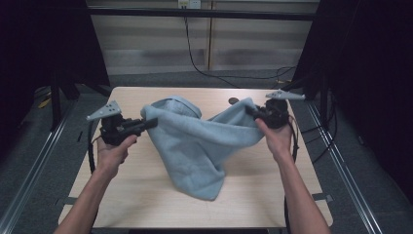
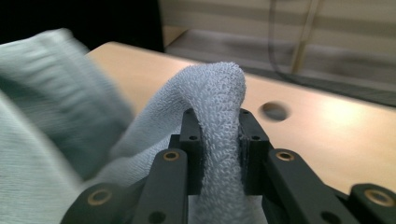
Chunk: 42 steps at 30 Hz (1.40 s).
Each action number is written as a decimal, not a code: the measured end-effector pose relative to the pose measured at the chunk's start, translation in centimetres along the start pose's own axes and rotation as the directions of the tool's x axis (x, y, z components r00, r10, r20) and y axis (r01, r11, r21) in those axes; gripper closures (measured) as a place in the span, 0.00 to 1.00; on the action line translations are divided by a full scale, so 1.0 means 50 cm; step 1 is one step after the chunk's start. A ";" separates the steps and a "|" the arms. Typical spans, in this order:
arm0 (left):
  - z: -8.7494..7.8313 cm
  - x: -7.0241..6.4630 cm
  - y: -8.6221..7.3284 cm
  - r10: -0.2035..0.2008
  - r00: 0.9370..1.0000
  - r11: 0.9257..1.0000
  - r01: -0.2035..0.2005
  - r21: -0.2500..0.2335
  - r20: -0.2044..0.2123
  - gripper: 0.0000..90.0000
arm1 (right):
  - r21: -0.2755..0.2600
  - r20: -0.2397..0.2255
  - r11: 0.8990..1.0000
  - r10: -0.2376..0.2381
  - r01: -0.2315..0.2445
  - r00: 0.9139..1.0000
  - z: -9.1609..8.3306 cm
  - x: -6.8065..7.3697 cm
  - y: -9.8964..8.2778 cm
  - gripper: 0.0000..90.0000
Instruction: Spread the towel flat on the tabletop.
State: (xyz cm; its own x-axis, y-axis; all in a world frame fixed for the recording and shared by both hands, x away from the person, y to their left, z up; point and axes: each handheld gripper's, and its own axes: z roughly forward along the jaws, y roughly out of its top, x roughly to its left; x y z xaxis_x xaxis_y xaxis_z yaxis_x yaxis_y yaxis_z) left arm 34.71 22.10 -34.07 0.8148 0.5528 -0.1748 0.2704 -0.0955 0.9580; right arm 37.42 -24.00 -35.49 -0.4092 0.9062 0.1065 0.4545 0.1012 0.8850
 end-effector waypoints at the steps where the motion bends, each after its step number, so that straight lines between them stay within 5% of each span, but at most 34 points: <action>1: -0.020 -0.007 0.030 0.023 1.000 0.999 -0.023 -0.043 -0.009 0.93 | -0.020 0.031 1.000 -0.014 0.014 0.999 -0.010 -0.012 0.037 0.85; 4: -0.041 -0.015 0.056 0.038 0.999 0.996 -0.040 -0.084 -0.026 0.93 | -0.058 0.047 0.998 -0.011 0.014 0.999 -0.023 -0.018 0.074 0.85; 6: -0.075 -0.035 0.075 0.077 0.996 0.988 -0.084 -0.129 -0.055 0.93 | -0.137 0.087 0.991 0.015 -0.003 0.996 -0.048 -0.027 0.110 0.85; 8: -0.085 -0.045 0.073 0.095 0.995 0.988 -0.099 -0.122 -0.042 0.93 | -0.161 0.092 0.987 0.037 -0.022 0.995 -0.055 -0.031 0.112 0.85; 11: -0.094 -0.073 0.026 0.105 0.994 0.991 -0.103 -0.081 0.013 0.93 | -0.123 0.112 0.992 0.025 -0.011 0.993 -0.055 -0.036 0.079 0.85; 13: -0.066 -0.087 -0.055 0.076 0.995 0.996 -0.078 0.031 0.060 0.93 | -0.036 0.111 0.999 0.003 0.001 0.994 -0.038 -0.041 0.001 0.85; 15: -0.054 -0.089 -0.083 0.055 0.996 0.996 -0.060 0.071 0.070 0.92 | -0.007 0.103 1.000 0.005 -0.004 0.995 -0.032 -0.042 -0.029 0.85; 16: -0.028 -0.093 -0.137 0.006 0.995 0.990 -0.020 0.143 0.099 0.92 | 0.047 0.090 0.999 0.009 -0.013 0.996 -0.022 -0.046 -0.086 0.84; 18: -0.017 -0.096 -0.160 0.001 0.994 0.984 -0.019 0.176 0.105 0.91 | 0.100 0.088 0.995 0.001 -0.010 0.996 -0.013 -0.049 -0.134 0.83; 19: 0.005 -0.105 -0.193 -0.019 0.990 0.969 -0.016 0.245 0.141 0.90 | 0.117 0.086 0.993 0.007 -0.017 0.996 -0.009 -0.053 -0.153 0.82; 23: 0.015 -0.127 -0.210 -0.033 0.981 0.960 -0.022 0.279 0.192 0.83 | 0.125 0.080 0.992 0.020 -0.029 0.997 -0.016 -0.067 -0.196 0.68; 26: 0.000 -0.136 -0.201 -0.027 0.979 0.965 -0.027 0.262 0.202 0.76 | 0.099 0.092 0.994 0.032 -0.041 0.995 -0.049 -0.072 -0.204 0.58; 28: -0.013 -0.132 -0.195 -0.043 0.978 0.971 -0.007 0.239 0.204 0.72 | 0.073 0.098 0.996 0.036 -0.043 0.995 -0.079 -0.074 -0.209 0.54; 33: -0.024 -0.097 -0.184 -0.030 0.988 0.977 -0.002 0.212 0.151 0.70 | 0.076 0.094 0.996 0.037 -0.044 0.995 -0.127 -0.070 -0.243 0.54; 37: -0.017 -0.069 -0.171 -0.043 0.990 0.983 0.018 0.185 0.134 0.71 | 0.136 0.049 0.990 0.030 -0.037 0.998 -0.122 -0.054 -0.275 0.55; 40: -0.010 -0.036 -0.157 -0.083 0.990 0.988 0.067 0.137 0.117 0.73 | 0.208 -0.018 0.978 0.002 0.002 1.000 -0.098 -0.012 -0.314 0.56; 42: 0.004 -0.012 -0.159 -0.074 0.995 0.988 0.064 0.142 0.064 0.72 | 0.241 -0.064 0.970 0.002 0.014 0.998 -0.085 0.008 -0.328 0.55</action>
State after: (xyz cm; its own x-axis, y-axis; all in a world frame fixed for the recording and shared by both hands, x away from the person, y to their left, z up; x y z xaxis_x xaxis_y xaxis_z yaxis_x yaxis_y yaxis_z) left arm 32.18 22.34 -41.61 0.8238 0.5040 -0.2594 0.3923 -0.1767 0.9027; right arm 26.45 -27.03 -48.03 -0.4581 0.8783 0.1370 0.6262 0.2094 0.7510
